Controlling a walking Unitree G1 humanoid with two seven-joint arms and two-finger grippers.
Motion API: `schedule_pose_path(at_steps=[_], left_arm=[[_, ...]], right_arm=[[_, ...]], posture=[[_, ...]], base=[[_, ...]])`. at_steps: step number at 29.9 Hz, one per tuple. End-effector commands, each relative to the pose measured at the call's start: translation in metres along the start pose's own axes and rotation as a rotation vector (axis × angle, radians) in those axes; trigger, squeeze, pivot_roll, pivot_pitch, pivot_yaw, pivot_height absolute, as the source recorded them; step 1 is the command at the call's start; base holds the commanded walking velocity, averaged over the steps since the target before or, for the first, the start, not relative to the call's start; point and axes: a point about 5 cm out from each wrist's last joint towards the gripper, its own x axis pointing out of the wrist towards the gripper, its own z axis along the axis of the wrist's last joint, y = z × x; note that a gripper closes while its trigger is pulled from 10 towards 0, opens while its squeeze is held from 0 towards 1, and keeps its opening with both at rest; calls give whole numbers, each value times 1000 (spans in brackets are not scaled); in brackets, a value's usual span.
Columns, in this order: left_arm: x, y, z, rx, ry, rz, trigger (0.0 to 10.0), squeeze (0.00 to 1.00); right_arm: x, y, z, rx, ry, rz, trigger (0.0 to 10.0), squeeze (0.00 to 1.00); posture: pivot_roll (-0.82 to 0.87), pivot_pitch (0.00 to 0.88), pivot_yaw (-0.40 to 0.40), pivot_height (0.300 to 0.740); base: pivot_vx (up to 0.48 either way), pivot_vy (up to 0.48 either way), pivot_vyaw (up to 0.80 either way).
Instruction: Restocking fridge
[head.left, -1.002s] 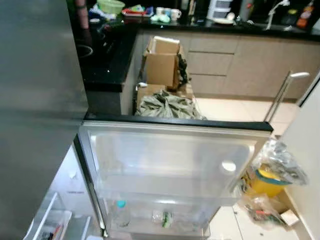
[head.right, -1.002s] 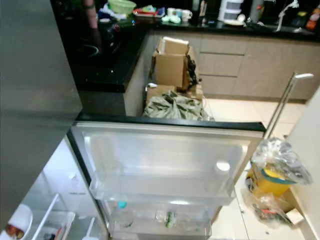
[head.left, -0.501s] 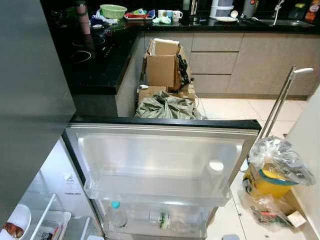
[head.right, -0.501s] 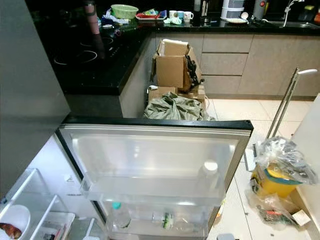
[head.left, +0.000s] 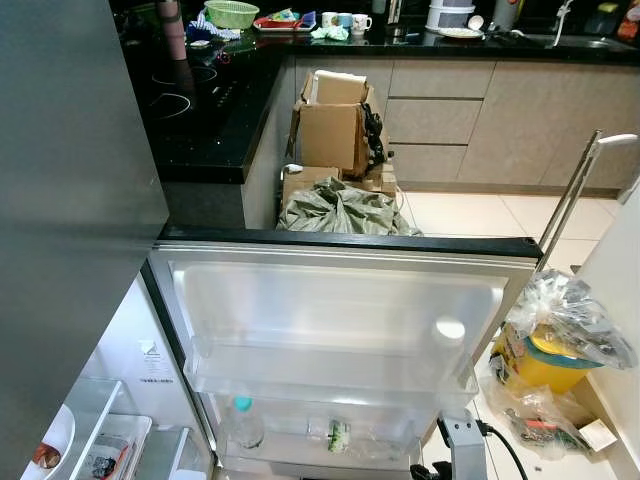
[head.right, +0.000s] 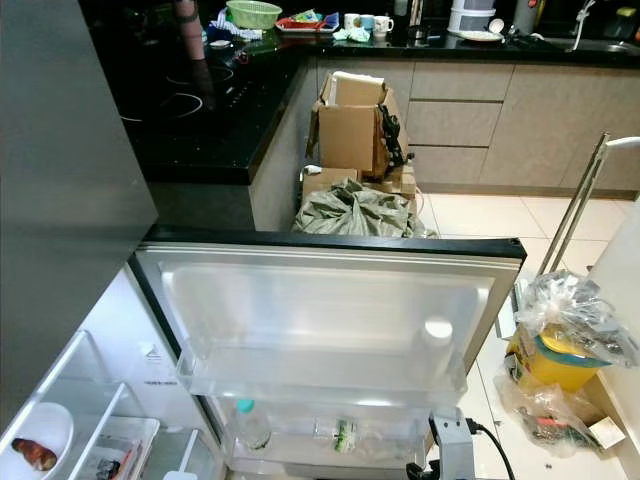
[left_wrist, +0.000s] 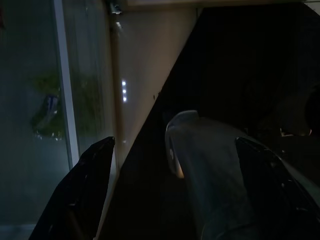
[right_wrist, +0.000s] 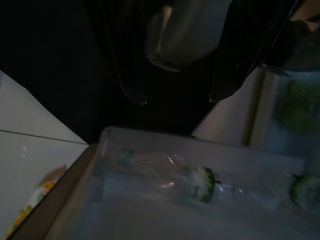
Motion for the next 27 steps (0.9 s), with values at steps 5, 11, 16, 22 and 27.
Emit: schedule_pose_path(at_steps=[5, 11, 16, 22, 27], left_arm=[[2, 1, 11, -6, -43, 1, 10000, 0], [3, 1, 15, -5, -56, -1, 10000, 0], [3, 0, 15, -3, -59, -4, 10000, 0], [2, 2, 13, 2, -54, -1, 10000, 0], [1, 3, 12, 5, -49, -1, 10000, 0]], right_arm=[[6, 8, 20, 58, -70, 67, 10000, 0], [8, 13, 20, 73, -60, 100, 10000, 0], [6, 8, 15, 70, -44, 70, 10000, 0], [-2, -11, 16, 69, -54, -20, 10000, 0], [-5, -20, 27, 70, -119, -51, 10000, 0]], posture=[[-37, 3, -3, 740], [-37, 7, -3, 740], [-37, 7, -3, 740], [-32, 4, -2, 740], [-33, 0, -1, 740]], base=[[0, 0, 0], [0, 0, 0], [0, 0, 0], [0, 0, 0], [0, 0, 0]])
